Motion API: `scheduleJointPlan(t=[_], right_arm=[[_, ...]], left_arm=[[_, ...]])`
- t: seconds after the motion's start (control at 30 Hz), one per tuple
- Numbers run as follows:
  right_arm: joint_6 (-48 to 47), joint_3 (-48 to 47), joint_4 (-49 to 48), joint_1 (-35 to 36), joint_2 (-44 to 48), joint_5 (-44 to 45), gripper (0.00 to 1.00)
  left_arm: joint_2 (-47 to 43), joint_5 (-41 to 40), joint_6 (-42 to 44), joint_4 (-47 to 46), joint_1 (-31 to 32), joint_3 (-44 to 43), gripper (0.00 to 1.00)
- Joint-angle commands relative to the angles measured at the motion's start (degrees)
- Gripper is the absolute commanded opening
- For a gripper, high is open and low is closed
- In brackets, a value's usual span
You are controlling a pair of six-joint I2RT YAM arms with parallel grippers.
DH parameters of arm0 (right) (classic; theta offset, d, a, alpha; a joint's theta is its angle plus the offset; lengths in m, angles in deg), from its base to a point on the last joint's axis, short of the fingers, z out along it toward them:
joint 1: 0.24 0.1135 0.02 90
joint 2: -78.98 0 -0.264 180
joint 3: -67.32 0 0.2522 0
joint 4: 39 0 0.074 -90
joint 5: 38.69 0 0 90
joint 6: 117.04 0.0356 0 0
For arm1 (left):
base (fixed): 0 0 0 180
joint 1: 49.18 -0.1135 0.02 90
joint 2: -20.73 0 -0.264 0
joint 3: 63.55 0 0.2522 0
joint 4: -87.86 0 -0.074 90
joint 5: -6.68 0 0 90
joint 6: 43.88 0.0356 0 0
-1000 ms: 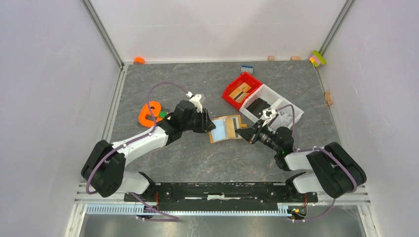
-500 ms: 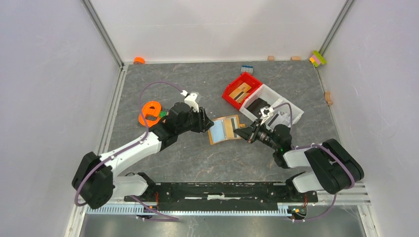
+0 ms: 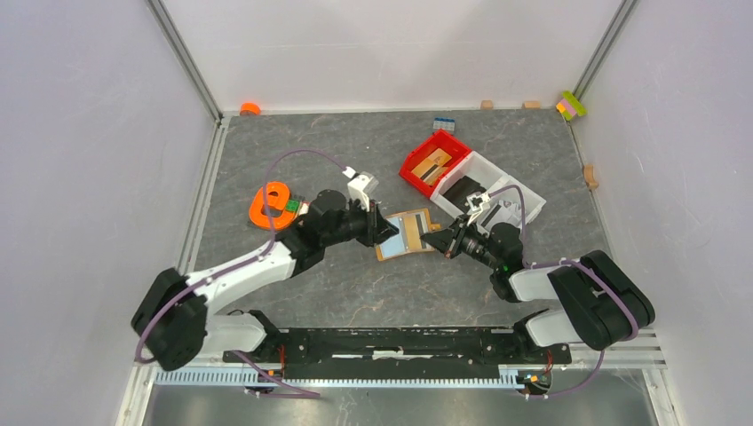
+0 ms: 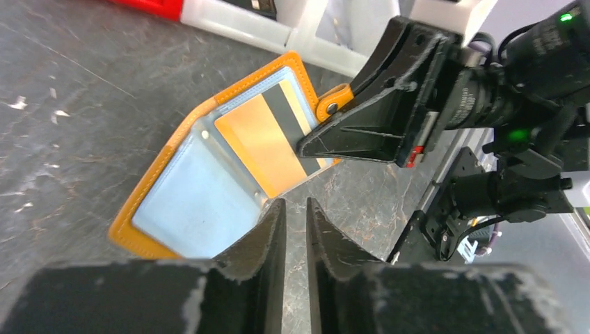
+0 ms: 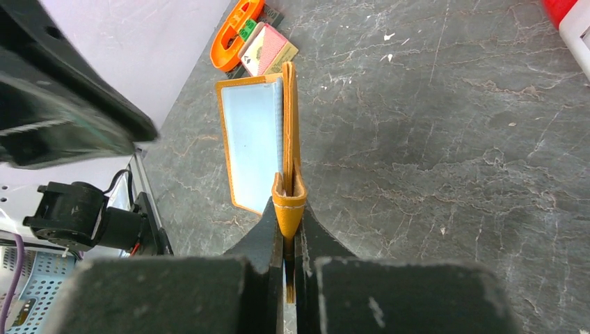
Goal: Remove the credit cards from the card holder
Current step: Remove the credit card from the card holder.
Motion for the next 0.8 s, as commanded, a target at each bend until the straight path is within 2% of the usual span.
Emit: scheduleJointPlan(t=[0.0, 0.03, 0.13, 0.3, 0.53, 0.77], right_arm=[[-0.03, -1.22, -4.70, 0.00, 1.95, -0.46, 0.00], [0.41, -0.94, -5.77, -0.04, 2.01, -0.74, 0.00], [2.23, -0.40, -8.37, 0.01, 2.02, -1.87, 0.00], [4.87, -0.07, -12.08, -0.04, 1.74, -3.54, 0.00], [9.52, 0.08, -18.11, -0.02, 0.42, -6.41, 0.00], [13.09, 0.10, -22.91, 0.00, -0.68, -8.68, 0.00]], left_arm=[[8.26, 5.20, 0.92, 0.49, 0.19, -5.28, 0.16], [9.72, 5.04, 0.61, 0.89, 0.19, -5.94, 0.11], [11.93, 5.71, -0.25, 0.74, 0.11, -6.67, 0.10], [11.61, 6.57, -1.24, -0.43, -0.65, -5.93, 0.28], [12.52, 12.15, -3.89, -3.73, -3.02, -4.98, 0.30], [12.95, 17.39, -6.35, -8.77, -4.18, -3.67, 0.40]])
